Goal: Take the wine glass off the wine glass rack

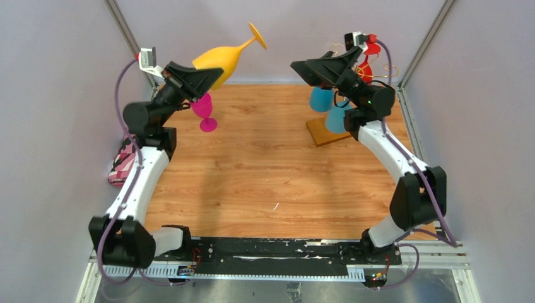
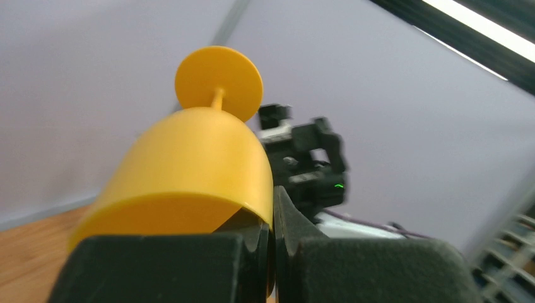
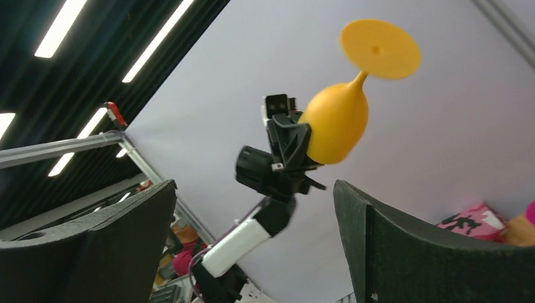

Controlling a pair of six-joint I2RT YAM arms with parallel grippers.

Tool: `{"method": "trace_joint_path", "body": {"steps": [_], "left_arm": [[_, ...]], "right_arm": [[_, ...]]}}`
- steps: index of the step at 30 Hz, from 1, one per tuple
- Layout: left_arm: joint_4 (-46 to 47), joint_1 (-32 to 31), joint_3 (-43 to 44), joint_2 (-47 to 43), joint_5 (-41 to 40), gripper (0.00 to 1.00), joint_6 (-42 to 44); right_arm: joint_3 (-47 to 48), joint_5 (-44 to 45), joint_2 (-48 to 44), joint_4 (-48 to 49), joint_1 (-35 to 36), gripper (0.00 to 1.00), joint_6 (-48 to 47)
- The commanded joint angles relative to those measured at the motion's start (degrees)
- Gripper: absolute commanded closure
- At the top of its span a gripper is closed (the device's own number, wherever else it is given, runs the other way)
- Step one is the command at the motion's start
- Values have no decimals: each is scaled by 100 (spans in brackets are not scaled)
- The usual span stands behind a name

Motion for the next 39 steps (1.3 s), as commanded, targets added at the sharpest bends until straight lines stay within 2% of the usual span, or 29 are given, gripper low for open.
{"method": "trace_joint_path", "body": {"steps": [1, 3, 5, 8, 9, 11, 14, 20, 24, 29, 39], "left_arm": [[-5842, -138, 1697, -148, -2701, 100, 3495], [-7069, -150, 2355, 117, -3666, 100, 3906], [-7944, -151, 2783, 402, -4643, 100, 4128], [-8943, -146, 3434, 1041, -5696, 100, 4249], [-9166, -138, 3611, 1241, -5891, 100, 4254], [-9328, -25, 3695, 1606, -5775, 100, 4222], [-9390, 179, 3481, 1843, -5934, 100, 4072], [-9404, 687, 3005, 2280, -6193, 100, 3946], [-9401, 796, 2997, 2845, -5987, 100, 4000], [-9354, 819, 3197, 3605, -5485, 100, 4125], [-8778, 887, 3391, 4327, -4438, 100, 4313]], "right_arm": [[-278, -386, -892, -1145, -318, 1, -1168], [-262, -446, -1258, -2052, -351, 1, -1847], [-215, -357, -1646, -3052, -355, 1, -2620], [-2, -88, -2152, -4925, -355, 0, -3968], [77, 19, -2289, -5402, -359, 0, -4281], [156, 250, -2542, -6025, -376, 0, -4769], [233, 537, -2816, -6643, -402, 0, -5252], [239, 662, -3001, -7044, -472, 0, -5620], [175, 677, -2992, -7045, -498, 0, -5662], [152, 658, -2922, -7056, -532, 1, -5669], [98, 661, -2795, -6926, -555, 1, -5623]]}}
